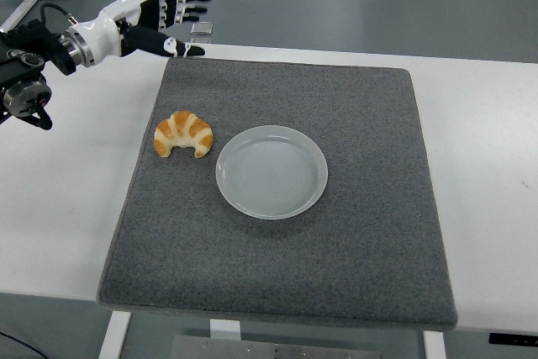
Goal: Place the bread on the plate
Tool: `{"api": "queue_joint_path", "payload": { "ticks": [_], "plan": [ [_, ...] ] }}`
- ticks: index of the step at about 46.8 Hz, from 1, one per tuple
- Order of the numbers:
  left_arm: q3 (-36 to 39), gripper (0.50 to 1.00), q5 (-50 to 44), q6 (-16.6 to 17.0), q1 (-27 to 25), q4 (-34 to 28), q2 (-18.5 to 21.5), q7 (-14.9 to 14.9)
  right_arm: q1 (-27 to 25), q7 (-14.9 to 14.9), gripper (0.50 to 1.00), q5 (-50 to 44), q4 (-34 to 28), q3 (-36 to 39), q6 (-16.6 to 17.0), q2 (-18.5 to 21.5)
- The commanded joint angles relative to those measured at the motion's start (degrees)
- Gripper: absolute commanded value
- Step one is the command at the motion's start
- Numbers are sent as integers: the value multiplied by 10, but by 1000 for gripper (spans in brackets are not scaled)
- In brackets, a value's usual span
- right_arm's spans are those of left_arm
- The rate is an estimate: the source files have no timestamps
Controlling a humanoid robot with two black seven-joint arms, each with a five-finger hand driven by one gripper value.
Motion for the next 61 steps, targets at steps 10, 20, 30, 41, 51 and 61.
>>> {"api": "queue_joint_path", "payload": {
  "ticks": [10,20,30,41,51,61],
  "plan": [
    [122,943,121,-1,-67,-39,37,0,0,0,952,0,0,0,0,0],
    [123,951,192,16,-66,-33,35,6,0,0,952,0,0,0,0,0],
    [124,947,238,27,-64,-31,28,27,0,0,952,0,0,0,0,0],
    [147,934,290,60,-61,-24,4,31,0,0,952,1,0,0,0,0],
    [172,904,291,87,-62,-3,-26,31,0,0,952,1,0,0,0,0],
    [180,894,294,91,-60,2,-40,31,0,0,952,0,0,0,0,0]
  ]
}}
